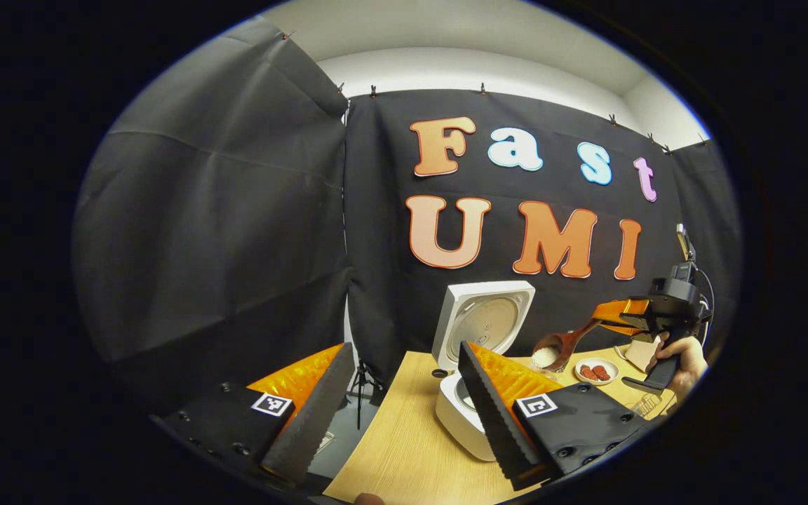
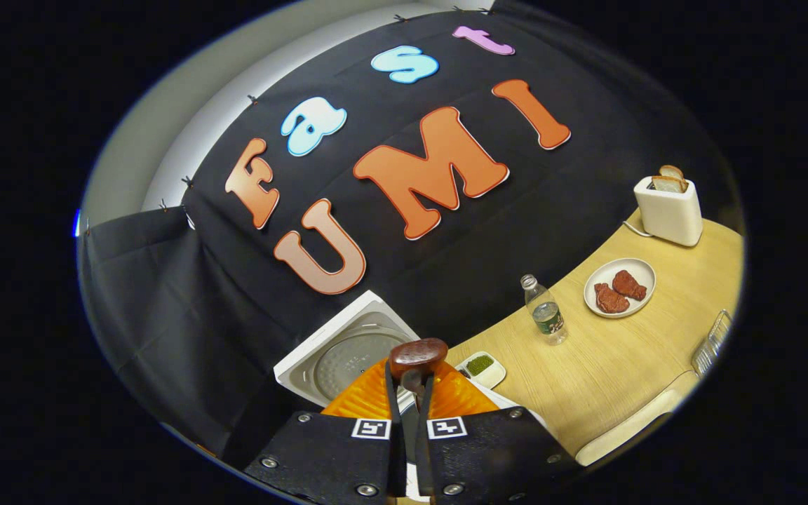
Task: Close the left gripper, press the button to open the rice cooker; take a wooden spoon from the chopstick holder with the right hand, scoop a spoonful of rice and pour it into the rice cooker, then put the wooden spoon back into the chopstick holder.
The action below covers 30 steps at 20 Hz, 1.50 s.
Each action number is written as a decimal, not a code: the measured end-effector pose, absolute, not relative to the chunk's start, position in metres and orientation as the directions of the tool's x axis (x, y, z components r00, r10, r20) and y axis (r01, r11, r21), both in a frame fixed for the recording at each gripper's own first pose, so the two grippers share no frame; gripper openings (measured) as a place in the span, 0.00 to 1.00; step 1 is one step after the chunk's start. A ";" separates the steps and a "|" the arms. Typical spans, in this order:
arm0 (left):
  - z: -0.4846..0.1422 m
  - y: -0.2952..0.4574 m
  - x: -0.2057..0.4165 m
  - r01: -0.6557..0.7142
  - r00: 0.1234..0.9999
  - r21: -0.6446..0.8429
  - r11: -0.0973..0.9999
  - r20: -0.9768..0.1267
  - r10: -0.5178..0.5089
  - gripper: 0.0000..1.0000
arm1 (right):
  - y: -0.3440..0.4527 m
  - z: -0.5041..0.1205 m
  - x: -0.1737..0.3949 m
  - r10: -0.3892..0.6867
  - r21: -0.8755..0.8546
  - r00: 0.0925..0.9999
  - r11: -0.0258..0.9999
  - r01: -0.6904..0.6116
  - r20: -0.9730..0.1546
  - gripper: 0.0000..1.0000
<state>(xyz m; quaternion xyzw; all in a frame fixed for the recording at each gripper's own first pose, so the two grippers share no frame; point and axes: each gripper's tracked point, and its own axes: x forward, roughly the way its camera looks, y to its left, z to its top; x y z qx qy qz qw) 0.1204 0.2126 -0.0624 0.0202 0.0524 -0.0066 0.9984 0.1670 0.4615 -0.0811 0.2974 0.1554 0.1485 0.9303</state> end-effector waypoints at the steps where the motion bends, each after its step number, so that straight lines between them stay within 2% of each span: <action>1: -0.062 0.212 0.121 0.016 0.995 0.040 0.999 -0.102 -0.012 1.00 | 0.464 -0.082 0.167 0.374 0.586 0.905 0.787 -0.195 -0.201 0.05; 15: -0.060 0.213 0.127 0.020 0.996 0.041 0.999 -0.089 -0.016 1.00 | 0.485 -0.060 0.162 0.404 0.349 0.901 0.876 -0.332 -0.157 0.05; 30: -0.056 0.201 0.119 0.046 0.996 0.035 0.998 -0.077 -0.043 1.00 | 0.511 -0.057 0.147 0.472 0.085 0.871 0.882 -0.464 -0.136 0.05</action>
